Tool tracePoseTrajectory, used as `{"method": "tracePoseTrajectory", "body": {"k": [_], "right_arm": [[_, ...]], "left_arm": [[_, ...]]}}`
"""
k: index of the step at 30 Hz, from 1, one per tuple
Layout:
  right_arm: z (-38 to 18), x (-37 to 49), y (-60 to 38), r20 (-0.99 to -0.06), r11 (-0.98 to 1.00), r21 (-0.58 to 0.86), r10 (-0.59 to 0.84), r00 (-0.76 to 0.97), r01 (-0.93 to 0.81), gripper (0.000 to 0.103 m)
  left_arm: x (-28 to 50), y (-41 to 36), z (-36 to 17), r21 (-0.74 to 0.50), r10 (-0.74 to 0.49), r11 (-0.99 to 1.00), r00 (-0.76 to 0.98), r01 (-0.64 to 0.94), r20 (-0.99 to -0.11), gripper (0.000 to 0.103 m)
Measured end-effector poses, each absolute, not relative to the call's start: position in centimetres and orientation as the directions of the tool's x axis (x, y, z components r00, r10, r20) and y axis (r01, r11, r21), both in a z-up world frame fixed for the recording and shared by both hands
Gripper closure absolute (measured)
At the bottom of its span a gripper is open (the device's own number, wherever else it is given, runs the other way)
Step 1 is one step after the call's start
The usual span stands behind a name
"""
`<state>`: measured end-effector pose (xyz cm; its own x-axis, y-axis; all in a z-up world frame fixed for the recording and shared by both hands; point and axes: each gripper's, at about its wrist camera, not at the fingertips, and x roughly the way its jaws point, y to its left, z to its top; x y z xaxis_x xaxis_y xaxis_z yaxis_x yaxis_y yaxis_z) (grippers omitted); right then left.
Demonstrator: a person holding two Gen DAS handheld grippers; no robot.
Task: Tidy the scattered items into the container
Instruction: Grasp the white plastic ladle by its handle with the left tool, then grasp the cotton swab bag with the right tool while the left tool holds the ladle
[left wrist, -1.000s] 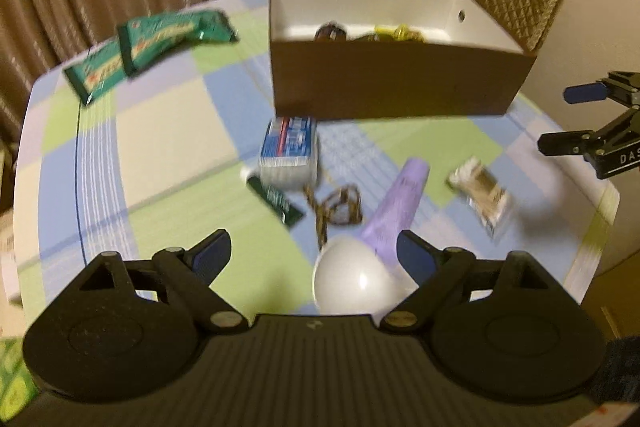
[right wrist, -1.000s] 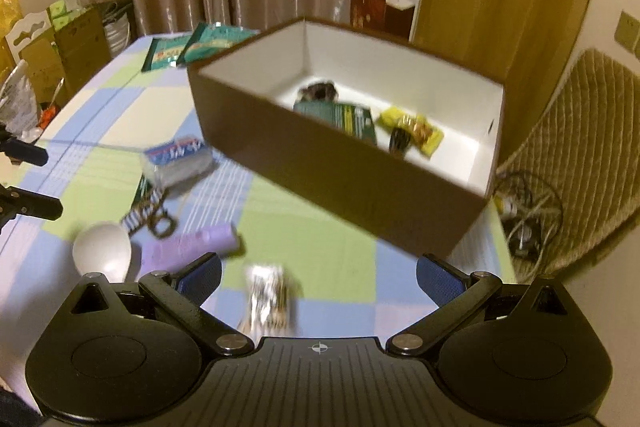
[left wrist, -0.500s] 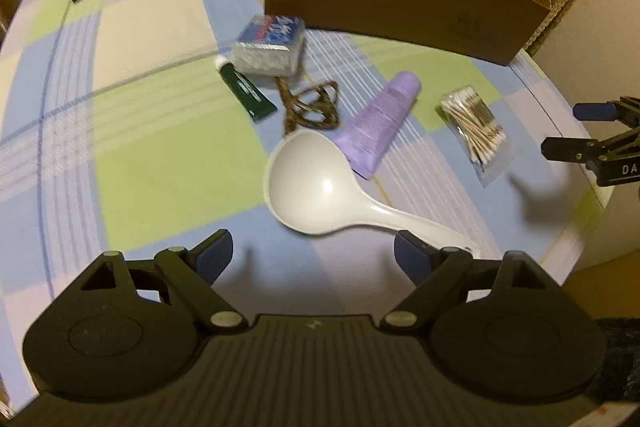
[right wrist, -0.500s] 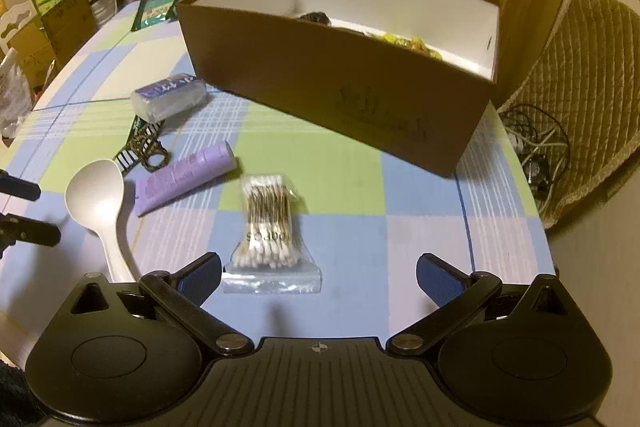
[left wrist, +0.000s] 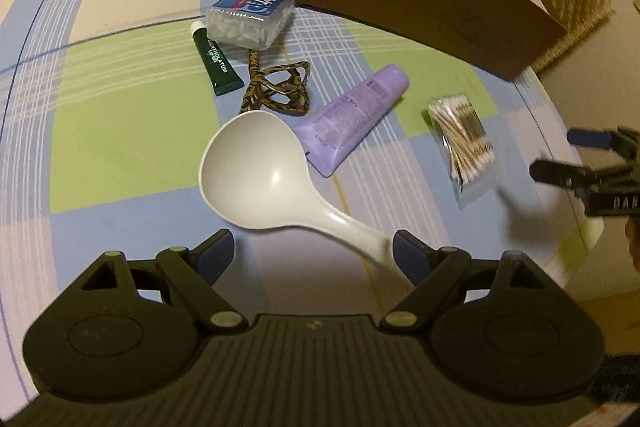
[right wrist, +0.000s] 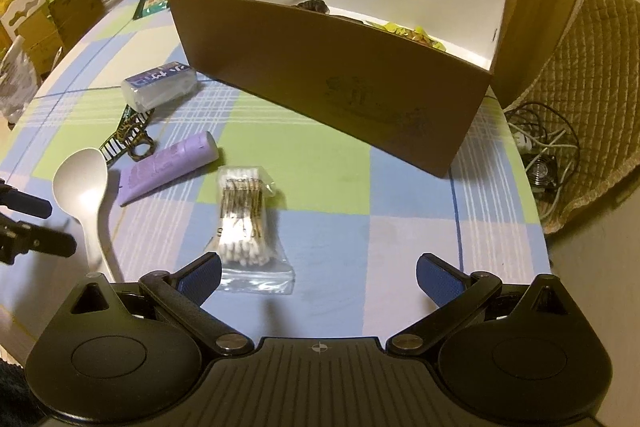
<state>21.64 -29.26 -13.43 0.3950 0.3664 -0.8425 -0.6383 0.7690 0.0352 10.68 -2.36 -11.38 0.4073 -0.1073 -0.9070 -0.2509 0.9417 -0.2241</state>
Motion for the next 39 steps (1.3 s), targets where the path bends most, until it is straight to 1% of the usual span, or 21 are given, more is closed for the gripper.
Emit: {"method": "tracePoseTrajectory", "body": {"k": [5, 8, 11, 14, 16, 18, 22, 23, 24, 26, 32, 39], "right_arm": [[-13.7, 22.8, -29.7, -0.844, 0.749, 0.040, 0.379, 0.379, -0.662, 0.002], [-13.9, 23.4, -29.8, -0.846, 0.734, 0.042, 0.387, 0.367, -0.678, 0.002], [-14.1, 24.1, -29.9, -0.846, 0.717, 0.045, 0.398, 0.355, -0.695, 0.002], [-14.3, 24.7, -29.8, -0.845, 0.699, 0.053, 0.412, 0.342, -0.713, 0.002], [-14.4, 24.9, -29.7, -0.843, 0.689, 0.058, 0.421, 0.334, -0.722, 0.002], [-14.5, 25.1, -29.6, -0.842, 0.680, 0.064, 0.430, 0.327, -0.731, 0.002], [-14.7, 25.0, -29.3, -0.840, 0.665, 0.076, 0.444, 0.311, -0.743, 0.002], [-14.8, 24.9, -29.2, -0.840, 0.663, 0.078, 0.446, 0.309, -0.744, 0.002], [-14.9, 24.8, -29.1, -0.840, 0.662, 0.082, 0.448, 0.306, -0.745, 0.002], [-15.1, 24.6, -28.9, -0.841, 0.662, 0.089, 0.450, 0.299, -0.744, 0.002], [-15.3, 23.6, -27.8, -0.842, 0.671, 0.101, 0.450, 0.296, -0.735, 0.002], [-15.4, 22.4, -26.4, -0.836, 0.696, 0.121, 0.455, 0.305, -0.707, 0.002]], "left_arm": [[11.6, -2.7, -12.3, -0.228, -0.076, 0.909, 0.399, -0.348, -0.914, 0.021], [12.0, -2.7, -13.0, -0.216, -0.046, 0.887, 0.387, -0.409, -0.921, 0.026], [12.1, -2.6, -13.2, -0.188, -0.001, 0.876, 0.388, -0.444, -0.922, 0.036], [11.6, -2.1, -13.0, -0.176, 0.018, 0.875, 0.394, -0.450, -0.919, 0.047], [11.0, -1.6, -13.0, -0.172, 0.026, 0.875, 0.397, -0.453, -0.917, 0.061], [10.6, -1.1, -13.0, -0.158, 0.040, 0.875, 0.394, -0.458, -0.918, 0.065], [9.7, -0.9, -12.9, -0.094, 0.079, 0.900, 0.372, -0.425, -0.925, 0.066], [9.5, -0.9, -13.0, -0.083, 0.081, 0.909, 0.368, -0.408, -0.926, 0.068], [9.3, -1.0, -13.1, -0.082, 0.075, 0.916, 0.366, -0.393, -0.928, 0.076], [8.9, -1.6, -13.3, -0.058, 0.084, 0.934, 0.373, -0.353, -0.924, 0.087], [8.7, -1.2, -13.2, -0.029, 0.091, 0.957, 0.394, -0.289, -0.915, 0.088], [8.8, 0.1, -11.7, -0.003, 0.103, 0.971, 0.432, -0.238, -0.896, 0.088]]}}
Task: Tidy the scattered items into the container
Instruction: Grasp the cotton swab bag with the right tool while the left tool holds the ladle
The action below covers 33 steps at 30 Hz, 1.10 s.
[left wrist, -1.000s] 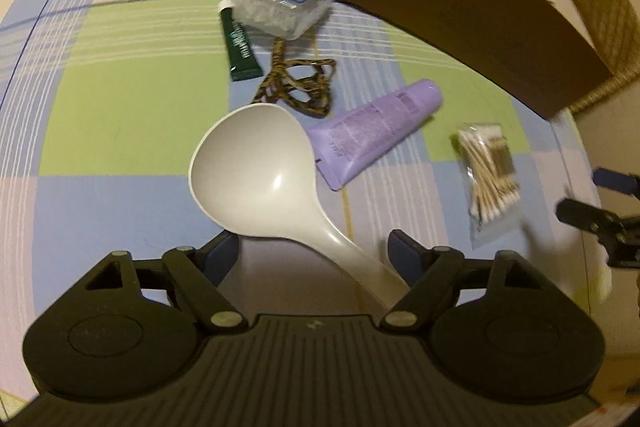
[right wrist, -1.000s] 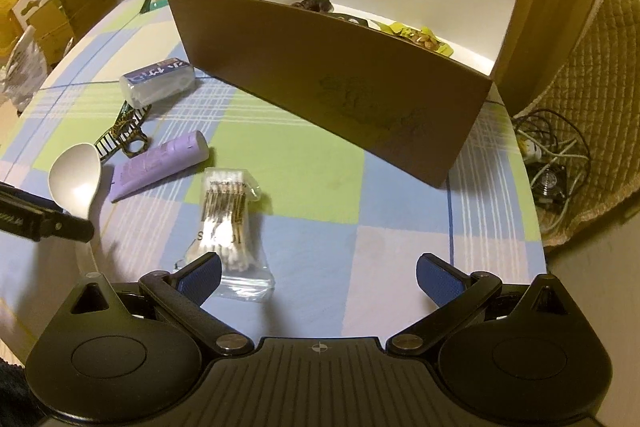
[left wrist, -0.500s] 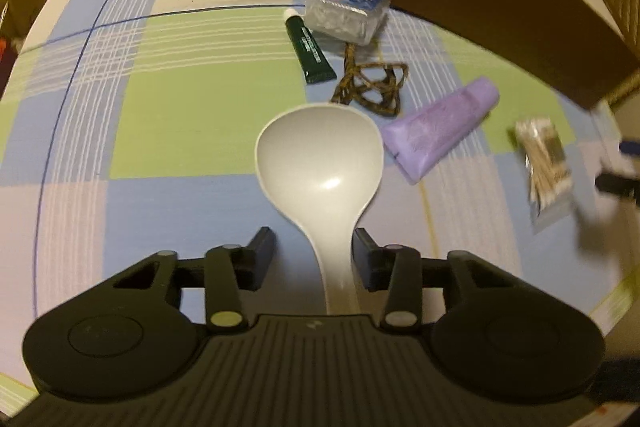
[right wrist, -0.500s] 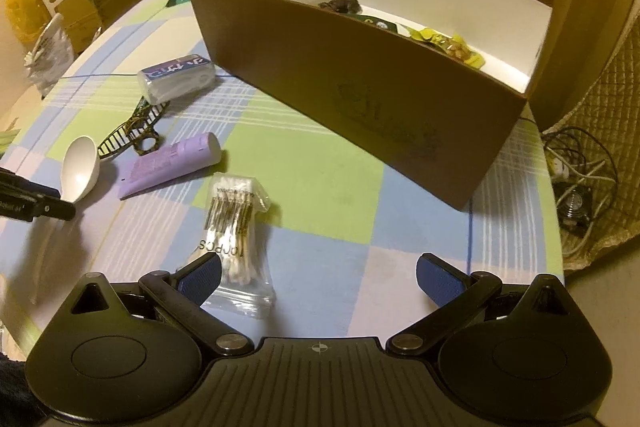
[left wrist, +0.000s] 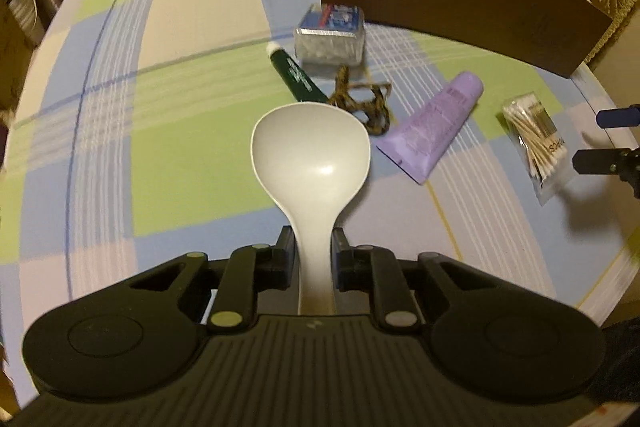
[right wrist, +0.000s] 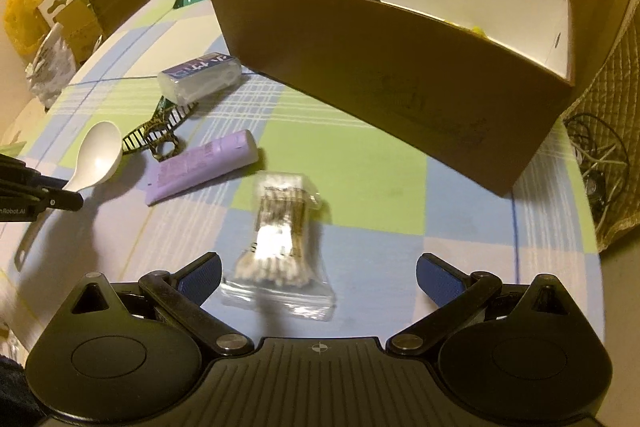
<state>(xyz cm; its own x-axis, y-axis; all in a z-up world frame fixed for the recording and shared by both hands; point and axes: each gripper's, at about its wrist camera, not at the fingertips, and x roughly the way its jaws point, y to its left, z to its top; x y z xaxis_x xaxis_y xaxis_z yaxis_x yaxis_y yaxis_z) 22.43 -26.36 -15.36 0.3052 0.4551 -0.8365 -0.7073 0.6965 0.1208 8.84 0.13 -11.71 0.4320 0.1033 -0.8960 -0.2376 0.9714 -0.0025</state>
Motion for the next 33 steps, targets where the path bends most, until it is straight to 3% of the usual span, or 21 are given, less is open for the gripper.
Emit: {"method": "tracePoseTrajectory", "body": {"k": [12, 21, 30, 32, 33], "right_arm": [[-15.9, 21.6, -23.3, -0.814, 0.702, 0.107, 0.469, 0.344, -0.704, 0.003], [-16.9, 22.4, -22.2, -0.814, 0.724, 0.098, 0.453, 0.364, -0.683, 0.030], [-17.7, 22.9, -21.4, -0.821, 0.739, 0.055, 0.416, 0.391, -0.672, 0.039], [-18.2, 22.8, -21.2, -0.826, 0.731, 0.041, 0.408, 0.388, -0.681, 0.051], [-18.4, 22.7, -21.1, -0.830, 0.722, 0.038, 0.408, 0.380, -0.691, 0.066]], "left_arm": [[8.9, 2.1, -9.7, -0.012, 0.092, 0.978, 0.487, -0.206, -0.868, 0.089], [9.1, 2.8, -8.9, -0.019, 0.086, 0.980, 0.509, -0.199, -0.857, 0.089], [9.5, 3.1, -8.7, -0.019, 0.080, 0.983, 0.522, -0.181, -0.849, 0.089], [9.6, 3.1, -8.6, -0.020, 0.078, 0.984, 0.525, -0.177, -0.848, 0.089], [9.7, 3.1, -8.6, -0.019, 0.077, 0.984, 0.526, -0.175, -0.847, 0.089]]}}
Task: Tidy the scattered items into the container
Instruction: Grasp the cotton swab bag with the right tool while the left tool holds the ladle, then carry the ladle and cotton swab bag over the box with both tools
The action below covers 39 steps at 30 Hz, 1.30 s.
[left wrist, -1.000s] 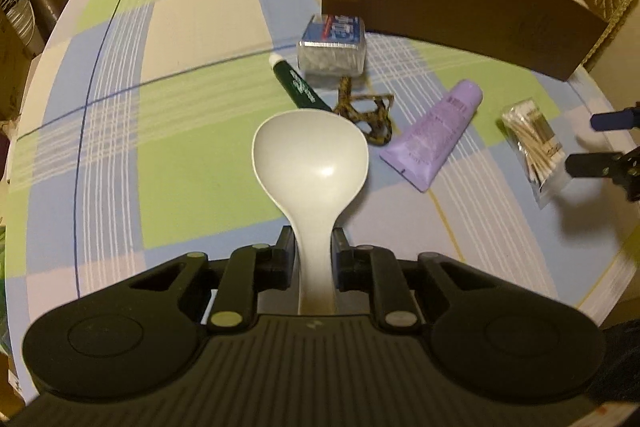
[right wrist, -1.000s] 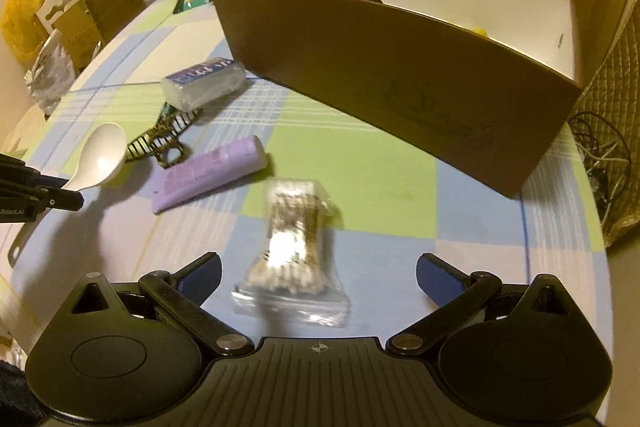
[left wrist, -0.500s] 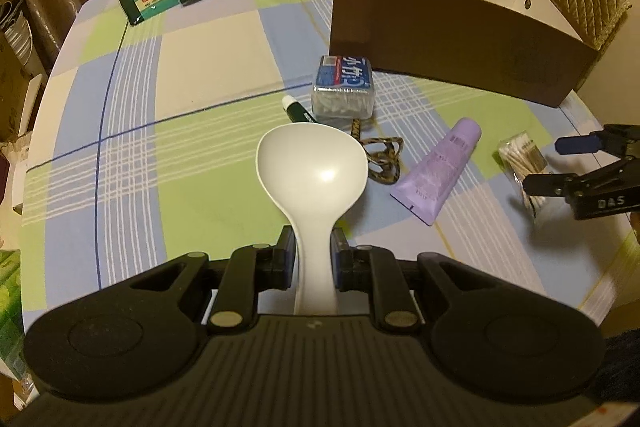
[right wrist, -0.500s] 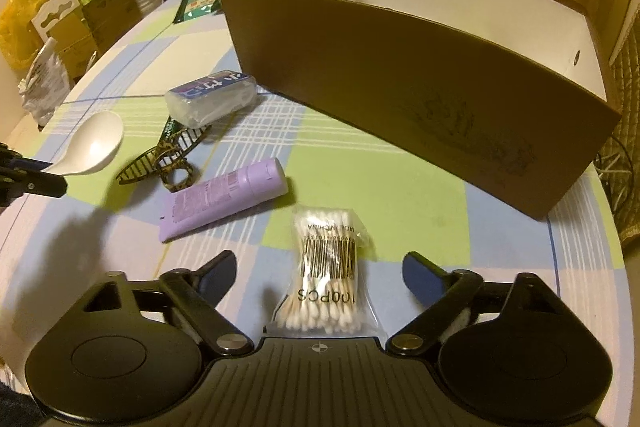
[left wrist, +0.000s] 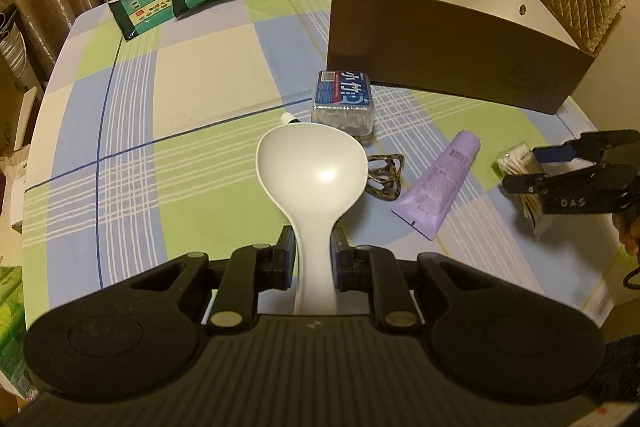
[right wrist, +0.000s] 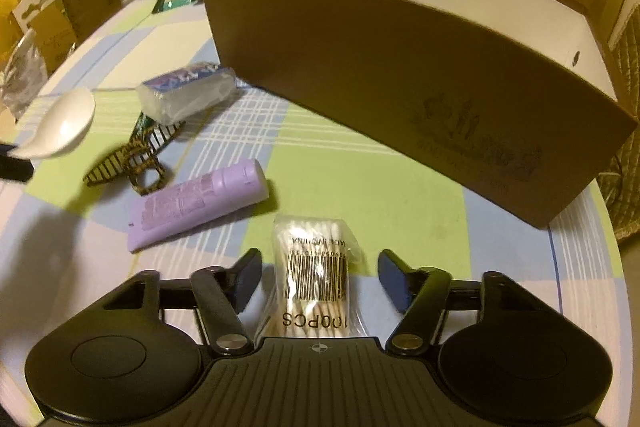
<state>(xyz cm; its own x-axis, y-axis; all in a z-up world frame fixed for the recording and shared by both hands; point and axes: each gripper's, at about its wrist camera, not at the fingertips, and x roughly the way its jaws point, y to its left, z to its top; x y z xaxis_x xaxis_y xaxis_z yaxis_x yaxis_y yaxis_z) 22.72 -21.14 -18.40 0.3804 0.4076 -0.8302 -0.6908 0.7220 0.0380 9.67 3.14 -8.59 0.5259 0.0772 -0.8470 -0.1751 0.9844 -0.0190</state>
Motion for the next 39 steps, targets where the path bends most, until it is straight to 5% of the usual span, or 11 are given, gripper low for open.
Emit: {"method": "tracePoseTrajectory", "body": {"k": [1, 6, 39], "right_arm": [[-18.4, 22.4, -21.0, -0.827, 0.712, 0.013, 0.403, 0.393, -0.702, 0.076], [-18.1, 21.8, -21.4, -0.833, 0.696, 0.029, 0.414, 0.368, -0.718, 0.083], [-9.4, 25.9, -24.7, -0.755, 0.715, 0.135, 0.522, 0.396, -0.686, 0.083]], "left_arm": [[9.7, 3.2, -8.6, -0.018, 0.076, 0.985, 0.527, -0.172, -0.847, 0.089], [9.9, 3.1, -8.3, -0.022, 0.070, 0.987, 0.535, -0.162, -0.842, 0.089], [15.7, -0.9, -2.9, -0.038, -0.026, 0.999, 0.671, -0.002, -0.741, 0.089]]}}
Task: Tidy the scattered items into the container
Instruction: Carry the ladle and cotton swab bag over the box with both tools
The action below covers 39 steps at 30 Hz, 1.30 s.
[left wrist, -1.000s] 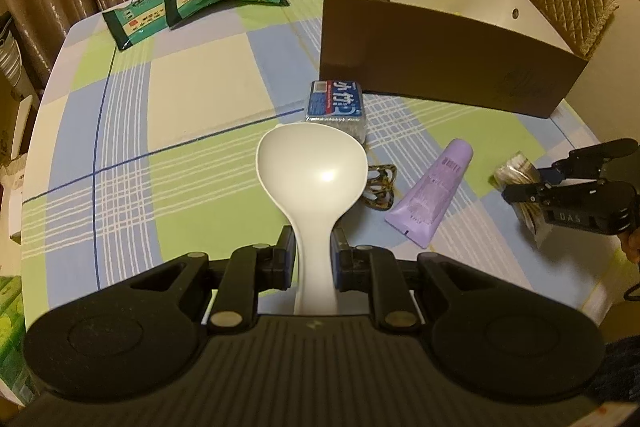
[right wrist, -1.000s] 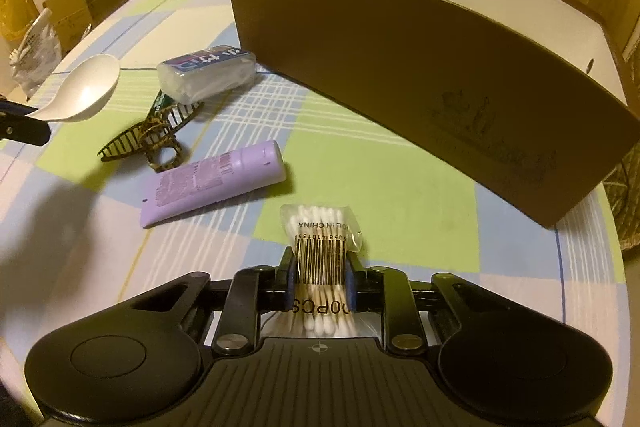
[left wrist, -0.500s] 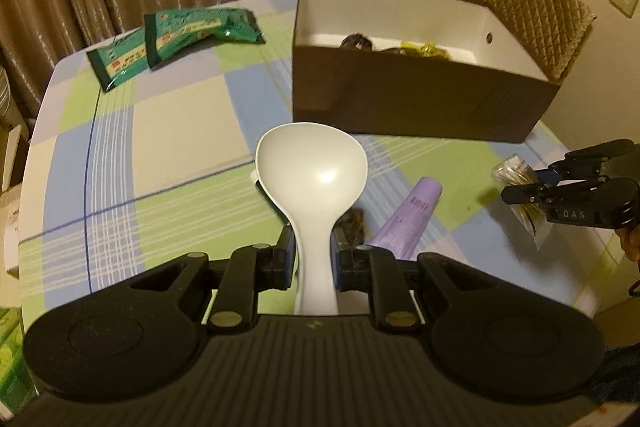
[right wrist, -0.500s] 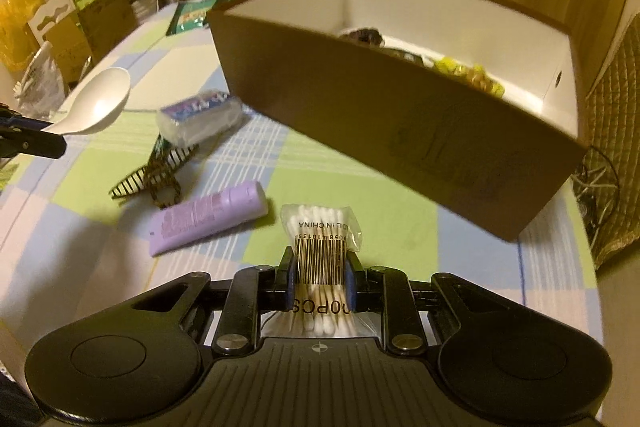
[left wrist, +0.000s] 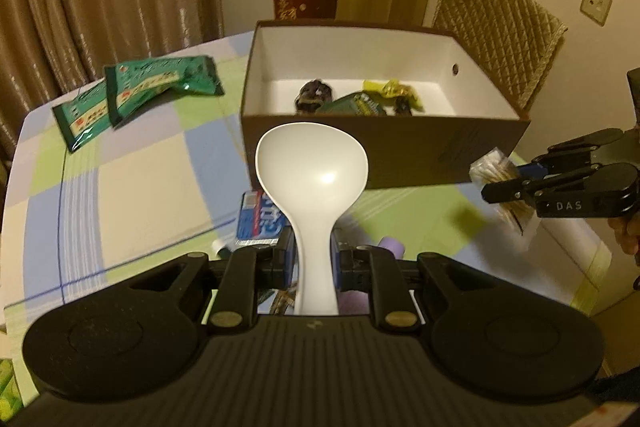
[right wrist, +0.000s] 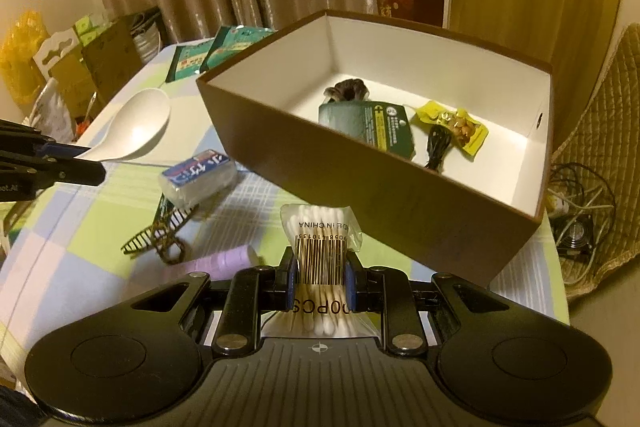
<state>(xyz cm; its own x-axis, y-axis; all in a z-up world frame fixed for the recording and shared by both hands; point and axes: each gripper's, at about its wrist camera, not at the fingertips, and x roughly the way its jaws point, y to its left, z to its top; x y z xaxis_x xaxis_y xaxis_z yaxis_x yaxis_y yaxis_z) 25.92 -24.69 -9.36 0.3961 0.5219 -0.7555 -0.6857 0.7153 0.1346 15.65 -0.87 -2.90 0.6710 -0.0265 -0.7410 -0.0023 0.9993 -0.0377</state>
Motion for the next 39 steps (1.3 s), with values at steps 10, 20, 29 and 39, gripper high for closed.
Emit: {"method": "tracePoseTrajectory", "body": {"k": [10, 20, 29, 39], "right_arm": [[-7.2, 27.9, -24.6, -0.720, 0.708, 0.167, 0.563, 0.405, -0.686, 0.083], [-4.9, 31.1, -24.5, -0.679, 0.709, 0.139, 0.576, 0.455, -0.691, 0.083], [-4.6, 33.1, -24.5, -0.670, 0.710, 0.124, 0.575, 0.470, -0.693, 0.083], [-4.7, 35.1, -24.7, -0.672, 0.728, 0.117, 0.559, 0.486, -0.676, 0.083]], "left_arm": [[19.3, -2.3, -1.5, -0.042, -0.071, 0.997, 0.708, 0.058, -0.703, 0.089], [23.6, -2.5, -0.2, -0.025, -0.076, 0.996, 0.738, 0.080, -0.671, 0.089], [26.5, -2.8, 0.0, -0.015, -0.078, 0.996, 0.743, 0.091, -0.665, 0.089], [29.1, -2.9, -0.5, -0.001, -0.075, 0.995, 0.737, 0.100, -0.671, 0.089]]}}
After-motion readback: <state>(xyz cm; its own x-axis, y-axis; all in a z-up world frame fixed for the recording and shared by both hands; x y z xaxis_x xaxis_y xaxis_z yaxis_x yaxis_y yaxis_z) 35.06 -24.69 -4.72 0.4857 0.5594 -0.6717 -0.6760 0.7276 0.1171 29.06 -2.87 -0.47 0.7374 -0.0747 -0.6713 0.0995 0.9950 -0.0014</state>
